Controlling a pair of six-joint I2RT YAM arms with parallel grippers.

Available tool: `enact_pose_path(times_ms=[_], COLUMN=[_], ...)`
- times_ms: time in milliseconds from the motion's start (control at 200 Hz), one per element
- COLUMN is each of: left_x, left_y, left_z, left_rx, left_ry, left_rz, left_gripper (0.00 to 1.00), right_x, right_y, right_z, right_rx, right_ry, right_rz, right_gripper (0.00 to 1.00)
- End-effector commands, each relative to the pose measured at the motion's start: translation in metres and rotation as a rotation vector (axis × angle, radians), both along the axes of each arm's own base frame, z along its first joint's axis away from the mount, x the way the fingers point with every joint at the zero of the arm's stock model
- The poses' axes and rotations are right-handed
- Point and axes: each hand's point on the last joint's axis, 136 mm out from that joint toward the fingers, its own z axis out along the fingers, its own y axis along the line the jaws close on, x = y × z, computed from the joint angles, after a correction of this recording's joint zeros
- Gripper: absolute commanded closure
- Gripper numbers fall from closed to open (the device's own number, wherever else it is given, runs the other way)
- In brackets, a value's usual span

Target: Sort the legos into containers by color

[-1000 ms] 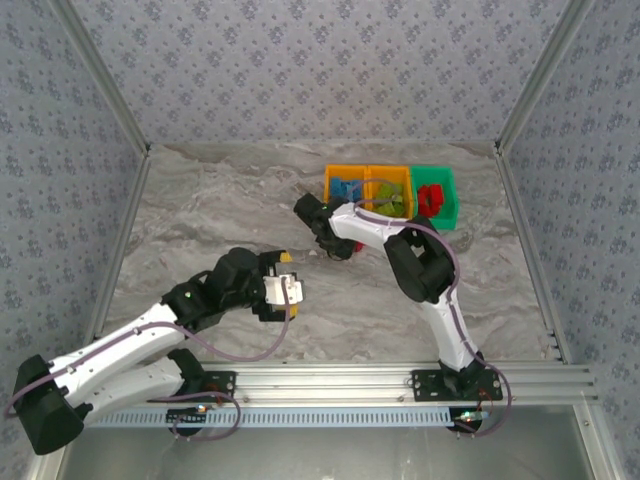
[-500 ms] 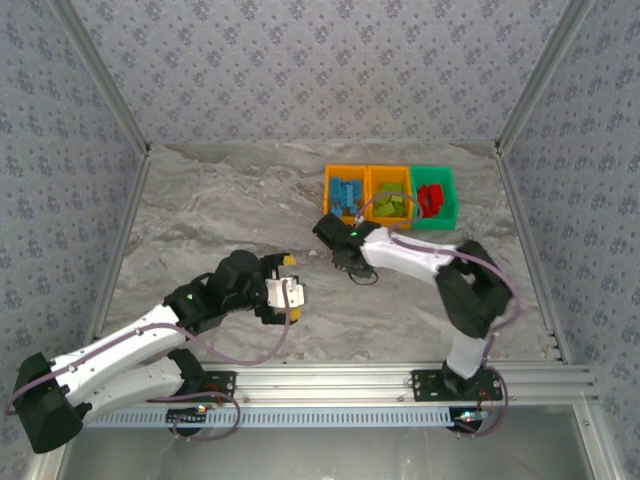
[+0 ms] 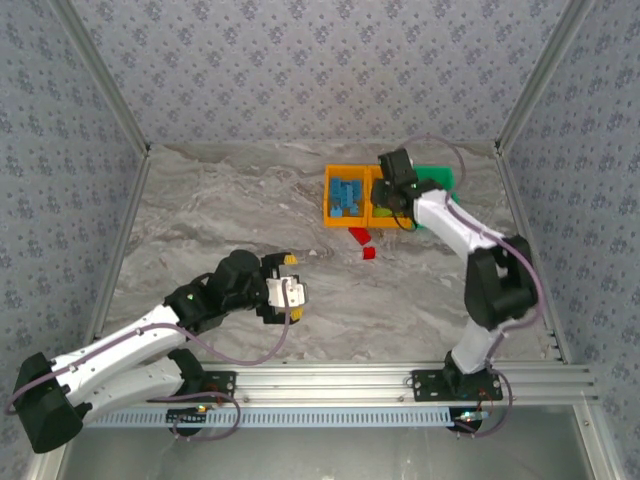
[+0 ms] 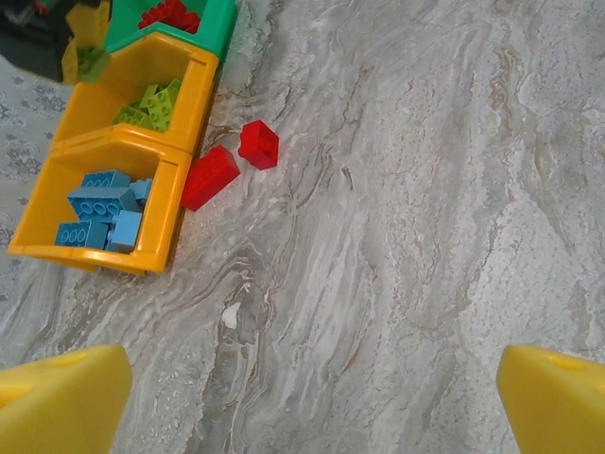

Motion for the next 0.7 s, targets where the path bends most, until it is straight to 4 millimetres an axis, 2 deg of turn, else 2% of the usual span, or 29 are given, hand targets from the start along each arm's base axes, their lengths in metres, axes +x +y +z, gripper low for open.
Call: enact_pose_path(times_ms=[0, 80, 175, 260, 330, 440, 475, 530, 545, 570, 695], left_x=[0.001, 0.003, 0.005, 0.005, 0.005, 0.005, 0.005, 0.004, 0.004, 0.003, 0.0], left_y=[0.0, 0.0, 0.0, -0.001, -0.002, -0.003, -0.004, -0.005, -0.005, -0.006, -0.009], left_z=[0.002, 0.002, 0.004, 0.005, 0.003, -0.002, -0.003, -0.005, -0.005, -0.006, -0.014], left_rx=[0.003, 0.001, -0.015, -0.03, -0.03, -0.023, -0.023, -0.023, -0.023, -0.024, -0.014], left_ry=[-0.025, -0.027, -0.028, -0.029, -0.024, -0.01, -0.004, 0.008, 0.01, 0.016, 0.047], left_rz=[-0.002, 0.009, 0.02, 0.023, 0.023, 0.021, 0.019, 0.015, 0.014, 0.011, -0.008], left_gripper=[0.01, 0.01, 0.01, 0.01, 0.01, 0.01, 0.01, 0.01, 0.01, 0.01, 0.01], right_x=[0.019, 0.029, 0.028, 0.016, -0.005, -0.051, -0.068, -0.093, -0.104, -0.115, -0.157], right_y=[0.005, 0.002, 0.0, -0.002, -0.001, 0.0, 0.002, 0.016, 0.017, 0.024, 0.049], right_z=[-0.02, -0.024, -0.017, -0.008, 0.006, 0.014, 0.01, 0.006, -0.003, -0.008, -0.026], right_rx=[-0.043, -0.066, -0.06, -0.049, -0.052, -0.079, -0.072, -0.024, -0.018, -0.003, -0.008], right_ry=[0.07, 0.087, 0.084, 0.077, 0.05, 0.026, 0.032, 0.036, 0.06, 0.072, 0.134], right_rz=[0.077, 0.049, 0.031, 0.026, 0.047, 0.1, 0.119, 0.179, 0.195, 0.22, 0.324], right_gripper=[0.57, 0.45, 0.41, 0.4, 0.4, 0.39, 0.38, 0.37, 0.36, 0.36, 0.34])
